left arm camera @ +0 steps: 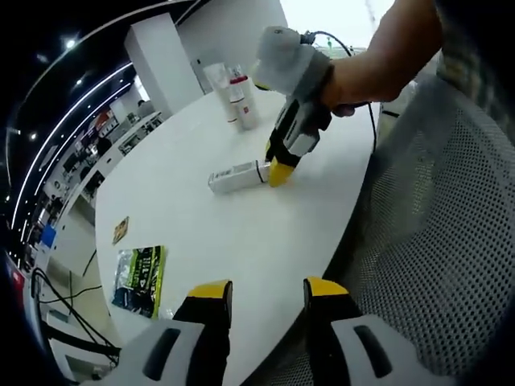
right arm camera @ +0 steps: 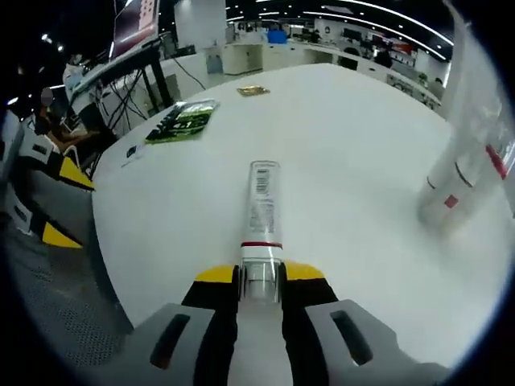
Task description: Arrange the skincare products in the storage area until every visible bottle or jar stands upright without overlapping.
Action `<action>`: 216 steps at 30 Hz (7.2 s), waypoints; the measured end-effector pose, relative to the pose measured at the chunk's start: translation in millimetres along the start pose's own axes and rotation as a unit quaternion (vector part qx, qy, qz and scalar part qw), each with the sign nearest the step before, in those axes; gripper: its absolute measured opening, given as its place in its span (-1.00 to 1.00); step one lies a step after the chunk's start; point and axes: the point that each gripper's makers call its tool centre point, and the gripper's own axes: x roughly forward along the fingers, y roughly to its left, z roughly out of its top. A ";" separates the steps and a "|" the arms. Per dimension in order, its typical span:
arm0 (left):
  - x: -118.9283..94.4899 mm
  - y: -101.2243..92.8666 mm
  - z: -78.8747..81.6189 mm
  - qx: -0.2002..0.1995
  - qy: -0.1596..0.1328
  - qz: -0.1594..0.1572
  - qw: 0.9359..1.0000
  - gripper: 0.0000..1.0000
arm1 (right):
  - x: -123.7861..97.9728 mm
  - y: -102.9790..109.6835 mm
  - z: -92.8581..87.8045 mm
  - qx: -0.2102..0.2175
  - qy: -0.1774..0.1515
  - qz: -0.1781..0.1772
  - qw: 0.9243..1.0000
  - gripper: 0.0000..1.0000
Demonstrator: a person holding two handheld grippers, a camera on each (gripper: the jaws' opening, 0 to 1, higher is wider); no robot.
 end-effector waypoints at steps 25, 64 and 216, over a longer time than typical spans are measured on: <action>-19.9 20.0 35.2 0.049 -0.093 0.068 0.992 -0.24 | -70.0 104.4 29.2 0.045 0.011 0.243 0.969 -0.66; -29.0 -10.4 49.4 0.034 -0.130 -0.030 0.990 -0.54 | -124.2 141.9 63.0 0.150 0.136 0.493 0.846 -0.49; -6.1 -10.6 23.6 0.012 -0.043 -0.031 0.999 -0.51 | -120.7 -146.3 62.6 0.082 -0.261 -0.086 0.958 -0.57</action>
